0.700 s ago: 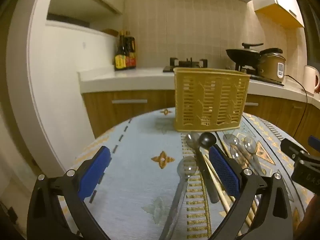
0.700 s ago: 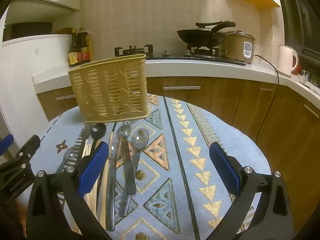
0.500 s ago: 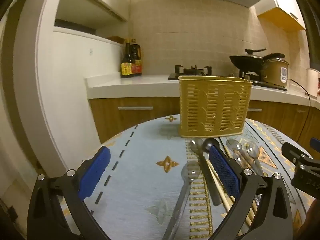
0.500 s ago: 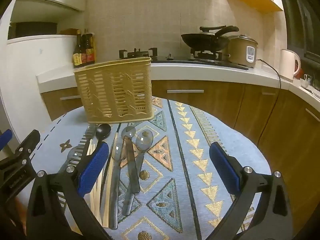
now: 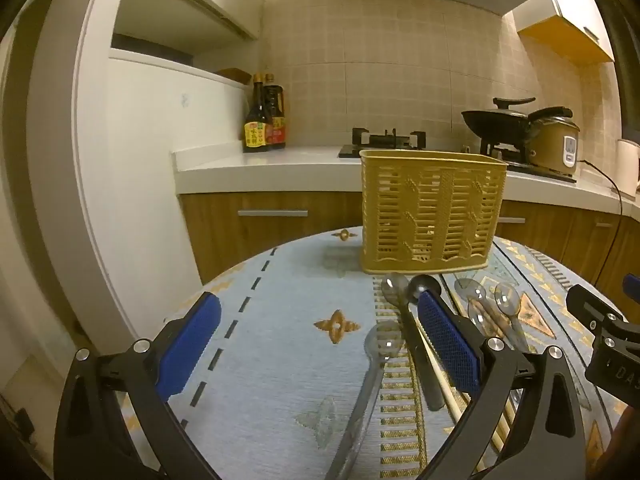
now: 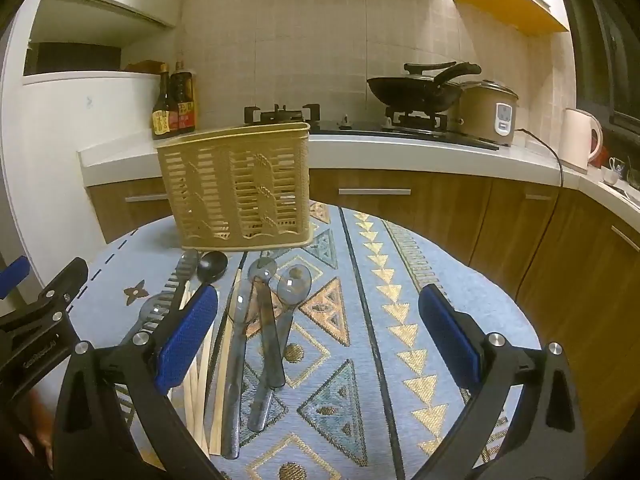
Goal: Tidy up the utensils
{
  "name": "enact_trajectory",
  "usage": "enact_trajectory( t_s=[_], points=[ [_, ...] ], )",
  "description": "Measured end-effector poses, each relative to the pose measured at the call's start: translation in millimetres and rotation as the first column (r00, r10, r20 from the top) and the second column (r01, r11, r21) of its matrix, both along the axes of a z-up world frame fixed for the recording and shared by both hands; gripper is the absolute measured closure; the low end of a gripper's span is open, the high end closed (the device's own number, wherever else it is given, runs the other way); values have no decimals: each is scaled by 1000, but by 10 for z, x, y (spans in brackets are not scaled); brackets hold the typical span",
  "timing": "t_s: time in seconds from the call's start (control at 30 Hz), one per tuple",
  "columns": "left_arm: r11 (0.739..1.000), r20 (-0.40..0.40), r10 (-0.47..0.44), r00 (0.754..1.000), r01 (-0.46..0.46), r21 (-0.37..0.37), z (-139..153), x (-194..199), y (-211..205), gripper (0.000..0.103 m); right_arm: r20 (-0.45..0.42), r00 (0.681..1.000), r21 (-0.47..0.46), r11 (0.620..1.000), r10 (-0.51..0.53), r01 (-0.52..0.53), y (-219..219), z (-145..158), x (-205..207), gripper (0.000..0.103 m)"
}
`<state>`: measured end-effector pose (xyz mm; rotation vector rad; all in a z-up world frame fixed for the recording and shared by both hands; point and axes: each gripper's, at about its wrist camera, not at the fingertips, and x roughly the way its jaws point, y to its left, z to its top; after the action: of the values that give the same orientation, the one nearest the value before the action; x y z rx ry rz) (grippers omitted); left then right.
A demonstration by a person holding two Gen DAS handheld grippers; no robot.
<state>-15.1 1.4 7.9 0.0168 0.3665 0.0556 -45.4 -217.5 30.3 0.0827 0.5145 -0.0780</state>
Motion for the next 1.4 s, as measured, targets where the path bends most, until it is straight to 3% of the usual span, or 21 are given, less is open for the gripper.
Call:
enact_trajectory(
  t_s=[0.3,1.4],
  points=[
    [1000,16,-6,1000,6,2,19,-28,-28,7,34,999,4,1000,-11,11,-16,18,-49,7],
    [1000,16,-8,1000,8,-2,-12,-40,-44,7,27,999,-23,999,24,-23,86,-23,-37,7]
  ],
)
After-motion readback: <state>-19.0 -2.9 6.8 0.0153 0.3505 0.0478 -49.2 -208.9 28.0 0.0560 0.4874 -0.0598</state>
